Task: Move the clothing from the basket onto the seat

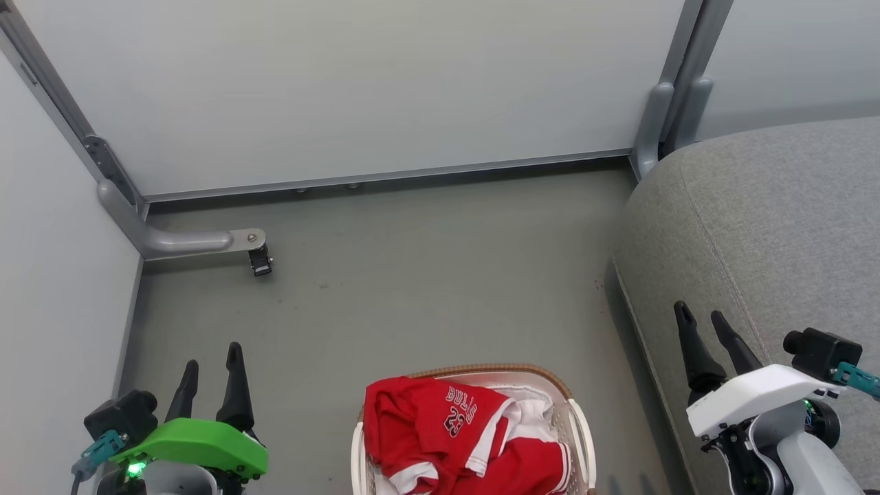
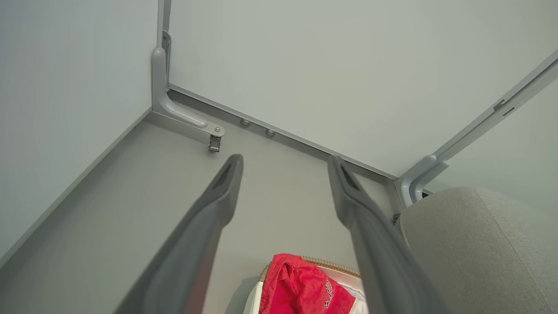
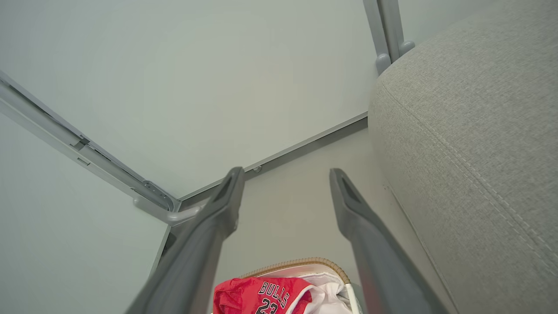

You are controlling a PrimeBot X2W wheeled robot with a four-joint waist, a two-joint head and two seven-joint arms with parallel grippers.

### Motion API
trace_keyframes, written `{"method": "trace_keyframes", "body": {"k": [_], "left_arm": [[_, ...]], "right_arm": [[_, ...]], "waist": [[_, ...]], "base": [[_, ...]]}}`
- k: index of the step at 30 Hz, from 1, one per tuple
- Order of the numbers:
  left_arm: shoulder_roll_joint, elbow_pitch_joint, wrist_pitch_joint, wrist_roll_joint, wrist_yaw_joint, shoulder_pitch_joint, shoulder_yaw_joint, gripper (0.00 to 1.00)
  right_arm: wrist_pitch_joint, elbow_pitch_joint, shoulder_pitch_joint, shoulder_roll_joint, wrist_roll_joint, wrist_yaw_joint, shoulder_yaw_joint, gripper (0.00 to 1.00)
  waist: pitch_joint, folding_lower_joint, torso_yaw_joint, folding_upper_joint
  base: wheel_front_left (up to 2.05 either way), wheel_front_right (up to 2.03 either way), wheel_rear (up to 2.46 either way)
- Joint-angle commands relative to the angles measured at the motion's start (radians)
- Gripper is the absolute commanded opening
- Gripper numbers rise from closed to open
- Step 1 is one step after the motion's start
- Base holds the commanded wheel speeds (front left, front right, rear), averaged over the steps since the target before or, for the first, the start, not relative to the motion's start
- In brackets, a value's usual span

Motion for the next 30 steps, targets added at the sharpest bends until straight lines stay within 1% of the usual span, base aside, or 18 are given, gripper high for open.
{"method": "trace_keyframes", "body": {"k": [1,11,21,30], "left_arm": [[0.012,-0.006,-0.01,0.037,0.005,-0.029,-0.004,1.0],[0.013,0.002,-0.034,0.146,0.022,-0.029,-0.015,1.0],[0.01,-0.005,-0.057,0.239,0.036,-0.021,-0.012,1.0],[0.003,-0.021,-0.075,0.32,0.04,-0.014,-0.008,1.0]], "right_arm": [[-0.011,-0.003,-0.02,-0.01,-0.032,0.0,0.004,1.0],[-0.036,0.009,-0.016,-0.014,-0.155,0.0,0.014,1.0],[-0.058,0.009,-0.005,0.001,-0.279,0.0,0.0,1.0],[-0.076,-0.01,-0.002,0.013,-0.34,0.0,-0.029,1.0]], "waist": [[0.001,0.0,0.0,0.004],[0.003,0.0,0.0,0.0046],[0.006,0.0,-0.003,0.0053],[0.007,0.0,-0.003,0.0058]], "base": [[0.0,0.0,0.0],[0.0,0.0,0.0],[0.0,0.0,0.0],[0.0,0.0,0.0]]}}
